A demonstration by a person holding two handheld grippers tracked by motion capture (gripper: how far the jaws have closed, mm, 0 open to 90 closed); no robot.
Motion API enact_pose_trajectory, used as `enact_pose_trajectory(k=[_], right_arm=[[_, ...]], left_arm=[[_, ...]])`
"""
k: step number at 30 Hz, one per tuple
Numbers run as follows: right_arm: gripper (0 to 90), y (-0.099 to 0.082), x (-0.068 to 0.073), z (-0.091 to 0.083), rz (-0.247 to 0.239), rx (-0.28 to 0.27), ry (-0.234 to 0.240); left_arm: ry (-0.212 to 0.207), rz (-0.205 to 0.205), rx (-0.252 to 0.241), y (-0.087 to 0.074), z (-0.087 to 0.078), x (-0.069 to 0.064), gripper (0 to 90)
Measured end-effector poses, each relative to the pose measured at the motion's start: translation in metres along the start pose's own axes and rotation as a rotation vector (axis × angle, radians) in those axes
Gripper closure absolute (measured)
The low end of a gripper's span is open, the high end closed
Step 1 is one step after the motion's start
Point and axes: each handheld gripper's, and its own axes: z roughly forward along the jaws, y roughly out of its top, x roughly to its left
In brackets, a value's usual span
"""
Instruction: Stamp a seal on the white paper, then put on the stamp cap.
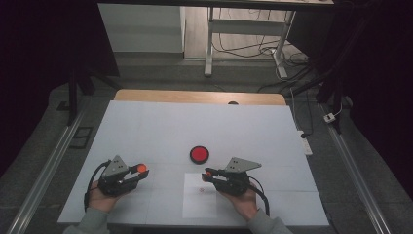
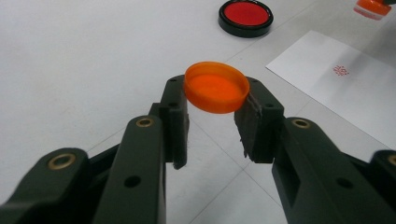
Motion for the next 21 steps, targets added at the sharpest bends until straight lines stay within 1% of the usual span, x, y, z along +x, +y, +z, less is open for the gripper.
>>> enact_pose_trajectory(k=[8,14,21], right_arm=[[72.2,0.001,-0.002,-0.003,0.013,-0.022,-0.009],[72.2,0.003,-0.003,-0.005,0.018,-0.033,-0.013],[72.2,0.004,-0.003,-0.006,0.017,-0.038,-0.011]], left_arm=[[-0.006,0.007,0.002,0.001,0.002,-0.004,65.3],[-0.021,0.027,0.008,0.003,0.006,-0.010,65.3],[-0.025,0.038,0.003,0.006,0.009,-0.015,65.3]])
